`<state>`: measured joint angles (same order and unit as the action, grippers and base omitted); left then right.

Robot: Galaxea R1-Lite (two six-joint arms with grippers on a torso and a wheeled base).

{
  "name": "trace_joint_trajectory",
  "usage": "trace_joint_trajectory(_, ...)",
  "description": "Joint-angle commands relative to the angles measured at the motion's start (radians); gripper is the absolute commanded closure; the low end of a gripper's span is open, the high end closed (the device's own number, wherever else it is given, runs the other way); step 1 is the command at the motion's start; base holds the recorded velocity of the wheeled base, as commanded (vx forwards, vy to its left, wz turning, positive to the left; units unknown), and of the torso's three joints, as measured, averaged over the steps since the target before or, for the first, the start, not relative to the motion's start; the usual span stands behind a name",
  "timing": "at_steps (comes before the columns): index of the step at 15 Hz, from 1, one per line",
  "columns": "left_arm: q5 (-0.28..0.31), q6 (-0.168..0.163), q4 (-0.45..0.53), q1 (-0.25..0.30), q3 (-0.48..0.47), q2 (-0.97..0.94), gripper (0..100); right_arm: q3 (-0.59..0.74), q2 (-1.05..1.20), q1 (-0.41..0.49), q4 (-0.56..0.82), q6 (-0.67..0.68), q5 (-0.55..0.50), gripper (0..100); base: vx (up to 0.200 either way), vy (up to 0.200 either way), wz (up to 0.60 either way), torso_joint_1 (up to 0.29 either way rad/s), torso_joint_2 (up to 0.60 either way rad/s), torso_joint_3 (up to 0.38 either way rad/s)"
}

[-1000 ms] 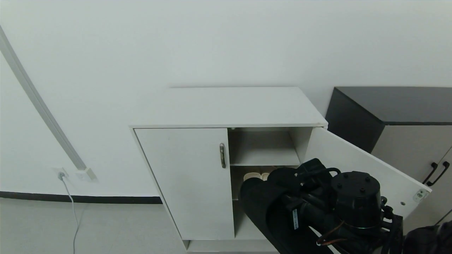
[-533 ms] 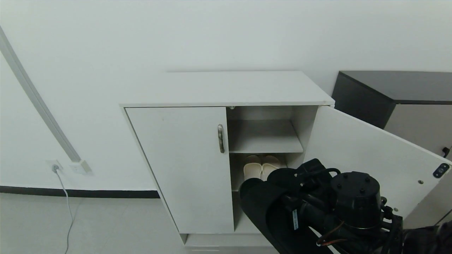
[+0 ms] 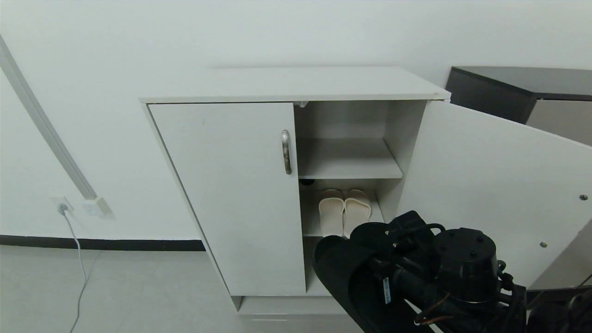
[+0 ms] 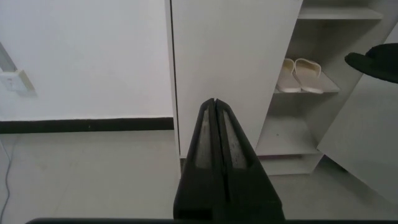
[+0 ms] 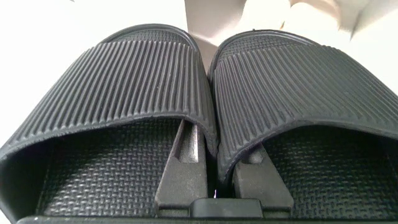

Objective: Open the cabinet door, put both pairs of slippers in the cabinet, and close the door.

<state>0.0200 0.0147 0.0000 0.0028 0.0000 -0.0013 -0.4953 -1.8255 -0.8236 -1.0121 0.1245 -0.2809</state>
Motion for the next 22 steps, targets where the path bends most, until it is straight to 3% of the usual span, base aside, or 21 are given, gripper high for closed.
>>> trace_joint_trajectory(1, 0.000, -0.001, 0.000, 0.000, 0.000, 0.001, 100, 0.001, -0.003, -0.005, 0.000, -0.002, 0.000, 100, 0.000, 0.000, 0.00, -0.080, 0.44, 0.369)
trace_joint_trajectory(6, 0.003, -0.004, 0.000, 0.000, 0.000, 0.001, 100, 0.023, -0.005, -0.009, -0.042, -0.032, 0.003, 100, 0.000, 0.000, 0.00, -0.026, 0.40, 0.375)
trace_joint_trajectory(10, 0.003, -0.002, 0.000, 0.000, 0.000, 0.001, 100, 0.029, -0.012, -0.017, -0.049, -0.048, 0.000, 100, 0.000, 0.000, 0.00, 0.001, 0.08, 0.069)
trace_joint_trajectory(12, 0.001, -0.001, 0.000, 0.000, 0.000, 0.001, 100, 0.026, -0.041, -0.038, -0.121, -0.062, -0.011, 100, 0.000, 0.000, 0.00, 0.000, 0.00, 0.000)
trace_joint_trajectory(14, -0.002, 0.001, 0.000, 0.000, 0.000, 0.001, 100, -0.058, -0.092, -0.051, -0.131, -0.046, -0.066, 100, 0.000, 0.000, 0.00, 0.000, 0.00, 0.000)
trace_joint_trajectory(16, -0.005, 0.001, 0.000, 0.000, 0.000, 0.001, 100, -0.197, -0.127, -0.052, 0.007, 0.004, -0.236, 100, 0.000, 0.000, 0.00, 0.000, 0.00, 0.000)
trace_joint_trajectory(17, -0.005, 0.001, 0.000, 0.000, 0.000, 0.001, 100, -0.258, -0.116, -0.054, 0.099, 0.037, -0.281, 100, 0.000, 0.000, 0.00, 0.000, 0.00, 0.000)
trace_joint_trajectory(18, -0.005, 0.001, 0.000, 0.000, 0.000, 0.001, 100, -0.258, -0.116, -0.054, 0.099, 0.037, -0.281, 100, 0.000, 0.000, 0.00, 0.000, 0.00, 0.000)
trace_joint_trajectory(19, -0.002, -0.004, 0.000, 0.000, 0.000, 0.001, 100, -0.422, -0.109, -0.052, 0.319, 0.103, -0.400, 100, 0.000, 0.000, 0.00, 0.000, 0.00, 0.000)
trace_joint_trajectory(22, -0.002, -0.001, 0.000, 0.000, 0.000, 0.001, 100, -0.635, -0.098, -0.051, 0.573, 0.185, -0.452, 100, 0.000, 0.000, 0.00, 0.000, 0.00, 0.000)
